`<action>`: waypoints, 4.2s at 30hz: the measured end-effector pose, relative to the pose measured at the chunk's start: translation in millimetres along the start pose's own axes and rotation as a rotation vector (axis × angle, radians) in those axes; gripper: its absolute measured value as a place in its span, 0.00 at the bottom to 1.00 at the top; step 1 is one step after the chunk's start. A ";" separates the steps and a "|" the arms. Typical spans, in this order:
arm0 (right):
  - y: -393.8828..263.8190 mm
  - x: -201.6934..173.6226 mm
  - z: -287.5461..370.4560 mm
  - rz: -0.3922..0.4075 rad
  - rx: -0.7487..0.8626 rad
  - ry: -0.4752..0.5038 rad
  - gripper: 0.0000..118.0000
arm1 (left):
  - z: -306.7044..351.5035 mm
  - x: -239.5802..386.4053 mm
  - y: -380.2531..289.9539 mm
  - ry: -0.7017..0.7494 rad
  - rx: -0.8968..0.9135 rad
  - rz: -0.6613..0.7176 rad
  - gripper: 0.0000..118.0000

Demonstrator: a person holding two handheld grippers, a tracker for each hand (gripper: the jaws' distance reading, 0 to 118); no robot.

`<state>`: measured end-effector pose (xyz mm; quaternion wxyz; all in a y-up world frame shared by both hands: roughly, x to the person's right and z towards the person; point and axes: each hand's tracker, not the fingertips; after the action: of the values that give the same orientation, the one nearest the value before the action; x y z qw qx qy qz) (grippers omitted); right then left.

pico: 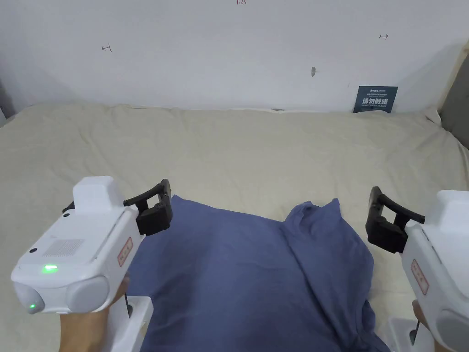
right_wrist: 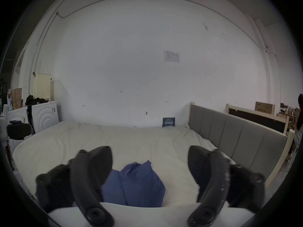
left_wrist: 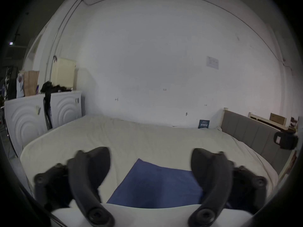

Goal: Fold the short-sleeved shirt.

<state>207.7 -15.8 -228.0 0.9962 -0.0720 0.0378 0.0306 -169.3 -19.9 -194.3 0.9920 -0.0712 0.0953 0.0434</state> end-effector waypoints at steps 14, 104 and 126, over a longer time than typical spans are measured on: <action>-12.1 3.4 -23.2 0.006 -0.028 0.006 0.01 | -87.0 5.0 -22.0 -0.067 -0.273 -0.099 0.00; 278.4 25.1 -292.0 0.013 0.195 0.105 0.04 | -280.4 -104.7 282.1 0.186 0.109 0.007 0.03; -48.0 52.2 -273.1 -0.181 -0.308 0.173 0.04 | -246.6 -118.6 -45.1 0.144 -0.402 -0.010 0.03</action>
<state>243.5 -100.2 -494.8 0.9651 -0.2293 0.1114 -0.0599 -325.9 -109.8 -404.7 0.9486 -0.2711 0.1550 0.0513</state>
